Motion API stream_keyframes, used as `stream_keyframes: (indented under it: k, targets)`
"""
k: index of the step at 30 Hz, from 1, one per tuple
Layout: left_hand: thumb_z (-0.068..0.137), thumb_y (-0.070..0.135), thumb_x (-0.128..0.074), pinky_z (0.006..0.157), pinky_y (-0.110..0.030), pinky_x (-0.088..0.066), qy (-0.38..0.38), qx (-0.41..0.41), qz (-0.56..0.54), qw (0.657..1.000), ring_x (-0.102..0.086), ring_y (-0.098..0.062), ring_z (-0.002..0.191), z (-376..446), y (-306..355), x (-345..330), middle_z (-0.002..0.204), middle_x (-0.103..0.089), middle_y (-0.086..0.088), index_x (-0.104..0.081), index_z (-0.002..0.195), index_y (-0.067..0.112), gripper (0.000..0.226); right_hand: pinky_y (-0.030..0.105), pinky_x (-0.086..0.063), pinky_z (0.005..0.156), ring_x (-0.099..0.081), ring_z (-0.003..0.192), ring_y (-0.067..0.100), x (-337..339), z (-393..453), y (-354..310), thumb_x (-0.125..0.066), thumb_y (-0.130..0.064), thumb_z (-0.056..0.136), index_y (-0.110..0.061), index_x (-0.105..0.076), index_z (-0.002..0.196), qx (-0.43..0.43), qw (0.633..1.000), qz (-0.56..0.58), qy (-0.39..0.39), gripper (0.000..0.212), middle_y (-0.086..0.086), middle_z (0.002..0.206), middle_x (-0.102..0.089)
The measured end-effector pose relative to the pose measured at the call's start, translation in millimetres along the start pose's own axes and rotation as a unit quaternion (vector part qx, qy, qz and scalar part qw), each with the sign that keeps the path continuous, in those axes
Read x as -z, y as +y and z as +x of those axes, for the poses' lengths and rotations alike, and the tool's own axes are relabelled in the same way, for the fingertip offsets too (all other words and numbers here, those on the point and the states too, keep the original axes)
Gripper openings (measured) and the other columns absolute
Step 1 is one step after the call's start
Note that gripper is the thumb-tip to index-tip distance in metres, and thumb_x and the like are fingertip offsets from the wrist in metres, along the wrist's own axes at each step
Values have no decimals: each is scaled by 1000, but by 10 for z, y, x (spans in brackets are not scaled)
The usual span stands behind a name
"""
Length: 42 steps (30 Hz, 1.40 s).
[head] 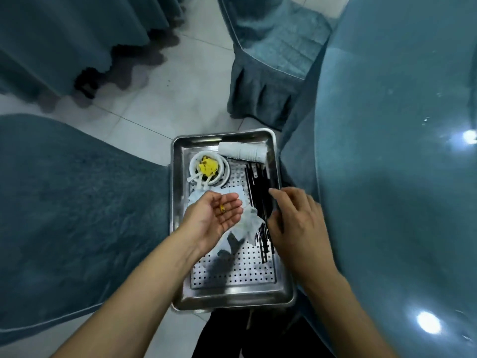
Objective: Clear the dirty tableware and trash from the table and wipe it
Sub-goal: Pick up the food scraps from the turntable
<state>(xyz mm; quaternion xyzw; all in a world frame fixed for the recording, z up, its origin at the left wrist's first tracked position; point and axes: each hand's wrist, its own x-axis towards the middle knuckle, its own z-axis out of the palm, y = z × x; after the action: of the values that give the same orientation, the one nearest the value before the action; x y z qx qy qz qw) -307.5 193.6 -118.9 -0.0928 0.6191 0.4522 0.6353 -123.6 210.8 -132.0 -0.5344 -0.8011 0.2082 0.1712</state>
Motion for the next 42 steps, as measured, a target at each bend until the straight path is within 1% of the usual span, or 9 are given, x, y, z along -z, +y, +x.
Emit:
stream_keyframes:
  k: [7,12,14,16,18,25,29,32,42]
  targets:
    - [105,15,-30,75,-33,-58,80,-44,-16,996,-67,-28,81,1054,579,309,90,-68,-20,-64,90,-4,42,44,-49,85,-58,96,26,-586,330,-110,-65,-13,88,-16,-60,130,-3,997,-9,-71,43,6,118,-59]
    - [106,20,-34,78,-33,-53,100,-92,84,987,-59,-24,81,1607,869,311,93,-61,-14,-59,86,7,35,44,-49,85,-57,95,25,-781,533,-111,-64,-15,89,-17,-60,129,-10,996,-16,-91,41,5,119,-59]
    - [106,22,-37,95,-39,-52,83,-122,293,945,-57,-24,102,1722,907,355,117,-57,-4,-63,107,11,27,45,-49,84,-57,95,25,-817,613,-112,-63,-15,89,-17,-60,129,-13,995,-15,-96,40,6,119,-59]
    - [105,22,-42,111,-42,-42,67,-163,493,852,-50,-25,127,1766,895,419,143,-45,-2,-55,138,12,37,46,-49,83,-57,94,26,-830,682,-121,-62,-13,89,-17,-60,129,-14,995,-12,-96,40,7,119,-59]
    - [103,23,-46,116,-41,-36,60,-192,581,789,-43,-31,139,1750,869,461,159,-33,-10,-48,147,13,45,46,-49,82,-57,93,26,-818,736,-130,-62,-12,88,-16,-60,128,-12,996,-13,-90,40,7,117,-59]
    - [101,27,-49,111,-44,-35,42,-335,689,641,-44,-30,130,1095,818,212,140,-52,-8,-54,137,16,39,44,-47,93,-57,109,27,-458,879,-205,-60,-16,88,-16,-60,128,-22,998,-36,-49,39,5,127,-60]
    - [100,30,-48,108,-43,-36,22,-390,711,585,-43,-24,124,567,806,-141,134,-52,-2,-55,133,21,35,43,-46,91,-56,108,28,-55,871,-205,-51,-22,87,-16,-62,123,-49,998,-34,2,39,5,125,-61]
    - [99,29,-50,101,-41,-36,9,-437,711,551,-46,-24,116,215,769,-453,126,-56,-1,-59,126,21,30,42,-43,92,-56,108,29,268,808,-125,-58,-17,85,-16,-64,121,-72,996,-36,32,36,5,123,-61]
    - [98,33,-43,101,-44,-42,-81,-496,705,500,-47,-22,113,-453,309,-1657,122,-59,2,-61,121,22,31,42,-45,95,-56,114,29,1336,356,541,-62,-14,88,-17,-61,128,-165,978,-29,123,40,7,129,-58]
